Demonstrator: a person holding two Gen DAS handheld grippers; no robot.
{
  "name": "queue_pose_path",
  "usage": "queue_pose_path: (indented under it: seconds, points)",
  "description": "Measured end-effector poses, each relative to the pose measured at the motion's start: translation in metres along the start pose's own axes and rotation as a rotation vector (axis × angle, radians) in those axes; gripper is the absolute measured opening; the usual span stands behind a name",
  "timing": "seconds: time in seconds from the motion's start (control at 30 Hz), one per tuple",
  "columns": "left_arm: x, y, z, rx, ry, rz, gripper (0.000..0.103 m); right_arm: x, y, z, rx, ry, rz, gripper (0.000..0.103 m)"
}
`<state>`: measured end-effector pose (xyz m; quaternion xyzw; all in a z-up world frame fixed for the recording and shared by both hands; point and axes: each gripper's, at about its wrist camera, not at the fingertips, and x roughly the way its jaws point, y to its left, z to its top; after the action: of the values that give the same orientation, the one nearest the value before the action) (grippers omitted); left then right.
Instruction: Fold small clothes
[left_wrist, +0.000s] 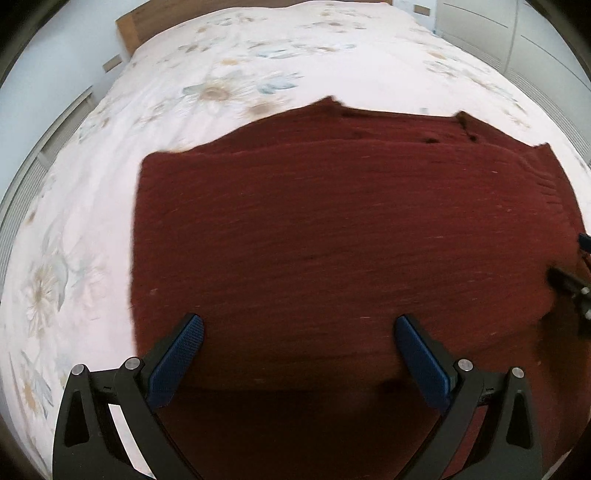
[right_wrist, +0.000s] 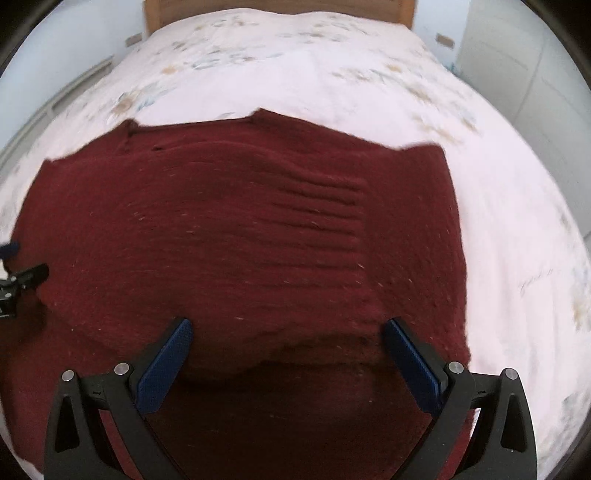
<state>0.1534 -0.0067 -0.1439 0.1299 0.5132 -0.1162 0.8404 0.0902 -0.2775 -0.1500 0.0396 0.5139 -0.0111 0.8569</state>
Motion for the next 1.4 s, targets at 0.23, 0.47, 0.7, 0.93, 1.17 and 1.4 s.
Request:
queue_pose_path:
  seconds: [0.23, 0.47, 0.7, 0.93, 1.17, 1.4]
  points:
    - [0.006, 0.021, -0.009, -0.083, 0.003, -0.055, 0.102, 0.009, -0.003, -0.003, 0.017, -0.004, 0.017, 0.103]
    - [-0.012, 0.018, -0.009, -0.116, 0.016, -0.071, 0.102, -0.029, 0.003, -0.002, 0.012, -0.032, 0.004, 0.103]
    - [-0.067, 0.011, -0.017, -0.139, -0.045, -0.080, 0.102, -0.090, 0.003, -0.012, -0.010, -0.084, -0.009, 0.103]
    - [-0.118, -0.001, -0.048, -0.107, -0.080, -0.074, 0.102, -0.133, -0.003, -0.039, -0.014, -0.093, -0.011, 0.103]
    - [-0.127, -0.004, -0.095, -0.131, -0.039, -0.078, 0.102, -0.149, -0.006, -0.078, 0.038, -0.083, -0.010, 0.103]
    - [-0.123, -0.002, -0.144, -0.158, 0.021, -0.021, 0.102, -0.141, -0.011, -0.126, 0.066, -0.054, -0.025, 0.103]
